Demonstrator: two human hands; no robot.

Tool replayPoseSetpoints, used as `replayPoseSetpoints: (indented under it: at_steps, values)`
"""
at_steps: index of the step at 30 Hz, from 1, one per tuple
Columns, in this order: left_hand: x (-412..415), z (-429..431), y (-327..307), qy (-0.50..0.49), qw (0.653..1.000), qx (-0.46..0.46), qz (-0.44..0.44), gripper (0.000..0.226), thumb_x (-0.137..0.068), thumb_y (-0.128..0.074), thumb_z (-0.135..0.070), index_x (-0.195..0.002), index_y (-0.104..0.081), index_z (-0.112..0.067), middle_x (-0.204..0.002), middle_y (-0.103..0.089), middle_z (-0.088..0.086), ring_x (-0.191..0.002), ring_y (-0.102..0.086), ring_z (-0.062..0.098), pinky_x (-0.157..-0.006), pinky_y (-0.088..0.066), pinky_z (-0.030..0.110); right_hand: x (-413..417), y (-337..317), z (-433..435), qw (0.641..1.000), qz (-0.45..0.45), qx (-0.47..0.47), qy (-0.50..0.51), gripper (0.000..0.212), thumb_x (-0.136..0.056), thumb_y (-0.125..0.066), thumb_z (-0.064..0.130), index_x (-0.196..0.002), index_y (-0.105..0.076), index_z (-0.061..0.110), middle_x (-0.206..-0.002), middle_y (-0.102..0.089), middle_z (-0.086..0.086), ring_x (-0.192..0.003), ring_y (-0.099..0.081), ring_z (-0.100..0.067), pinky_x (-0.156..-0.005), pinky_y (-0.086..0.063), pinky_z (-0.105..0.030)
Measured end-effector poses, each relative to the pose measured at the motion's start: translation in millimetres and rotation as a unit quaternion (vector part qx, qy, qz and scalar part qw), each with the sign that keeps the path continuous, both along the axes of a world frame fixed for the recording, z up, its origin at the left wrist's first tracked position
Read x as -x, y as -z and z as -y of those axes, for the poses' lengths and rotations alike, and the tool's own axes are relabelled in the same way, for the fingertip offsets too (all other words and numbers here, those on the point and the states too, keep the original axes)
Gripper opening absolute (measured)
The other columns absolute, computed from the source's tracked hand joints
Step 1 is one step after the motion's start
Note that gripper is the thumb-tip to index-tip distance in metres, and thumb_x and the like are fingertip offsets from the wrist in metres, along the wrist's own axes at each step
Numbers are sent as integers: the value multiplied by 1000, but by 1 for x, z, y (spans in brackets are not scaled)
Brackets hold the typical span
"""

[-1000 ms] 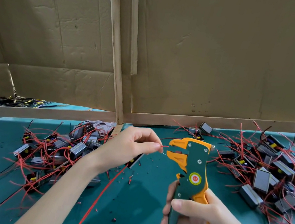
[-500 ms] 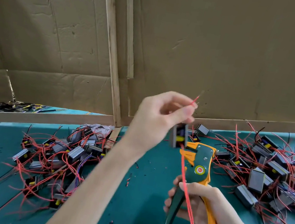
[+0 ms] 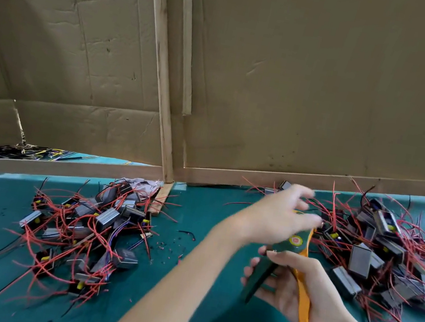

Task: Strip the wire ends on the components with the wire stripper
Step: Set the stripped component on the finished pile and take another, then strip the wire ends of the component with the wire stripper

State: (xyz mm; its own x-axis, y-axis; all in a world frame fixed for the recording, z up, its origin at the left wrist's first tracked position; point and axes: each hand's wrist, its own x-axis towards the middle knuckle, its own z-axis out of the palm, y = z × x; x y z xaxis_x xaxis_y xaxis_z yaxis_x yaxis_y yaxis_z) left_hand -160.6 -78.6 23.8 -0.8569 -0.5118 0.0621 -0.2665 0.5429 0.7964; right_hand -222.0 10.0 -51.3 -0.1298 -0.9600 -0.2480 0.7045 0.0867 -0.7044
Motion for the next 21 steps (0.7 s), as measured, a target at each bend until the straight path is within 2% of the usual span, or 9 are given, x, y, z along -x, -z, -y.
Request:
replayPoseSetpoints:
  at_steps: [2,4,6,7,9,11,13,16,21]
  values:
    - [-37,25,2,-47,997,57,4,36,-97,-50,-13,-133,-50,-13,-131,-58,7,-117,-56,17,-100,-42,23,2,0,0,1000,1,-1,11,26,-63,-61,2,-88,-62,-5,-74,-62,-23,-64,-67,-39,-60,-59,-49]
    - [-74,53,6,-129,980,141,57,33,-98,-44,-8,-127,-57,-14,-128,-61,2,-116,-55,12,-94,-37,11,3,2,0,1000,-2,-3,16,25,-66,-60,2,-89,-62,-5,-75,-63,-23,-64,-67,-39,-60,-59,-49]
    - [-107,83,16,-229,939,214,145,31,-98,-44,-10,-123,-61,-17,-129,-60,1,-118,-55,18,-98,-40,23,3,3,1,1000,-5,-6,17,24,-67,-60,2,-90,-62,-5,-76,-63,-23,-65,-67,-40,-60,-59,-49]
    - [-122,96,23,-276,909,247,193,28,-97,-46,-11,-119,-63,-17,-128,-61,3,-117,-56,23,-97,-43,30,3,4,1,1000,-5,-7,15,24,-66,-60,2,-90,-62,-5,-76,-63,-23,-66,-67,-40,-61,-58,-48]
    - [-147,116,31,-334,864,267,265,23,-93,-50,-12,-107,-67,-18,-121,-65,5,-109,-59,26,-90,-47,35,2,6,2,1000,-3,-6,11,25,-65,-61,3,-89,-62,-5,-77,-62,-23,-66,-67,-40,-62,-58,-49]
    - [-163,127,35,-336,867,223,294,23,-89,-52,-10,-97,-68,-24,-117,-66,3,-107,-59,23,-87,-49,34,2,7,2,1000,-3,-5,6,24,-66,-61,3,-90,-61,-4,-77,-62,-23,-67,-66,-40,-63,-58,-49]
    - [-171,131,35,-318,875,192,312,25,-86,-53,-11,-95,-67,-31,-119,-64,-1,-111,-55,21,-92,-46,35,2,7,2,1000,-6,-7,2,24,-68,-60,3,-90,-61,-4,-77,-62,-23,-67,-66,-40,-63,-58,-49]
    - [-178,134,34,-315,864,206,335,28,-80,-56,-17,-94,-66,-39,-114,-62,-9,-120,-47,20,-102,-35,39,1,6,1,1000,-5,-4,-2,22,-70,-58,2,-92,-62,-4,-78,-62,-23,-67,-66,-40,-62,-58,-49]
    - [-186,136,36,-334,864,240,292,17,-80,-72,-17,-82,-67,-33,-100,-68,-7,-99,-59,16,-83,-46,30,4,2,0,999,-4,9,35,23,-69,-58,2,-91,-61,-4,-77,-63,-22,-66,-68,-38,-61,-59,-49]
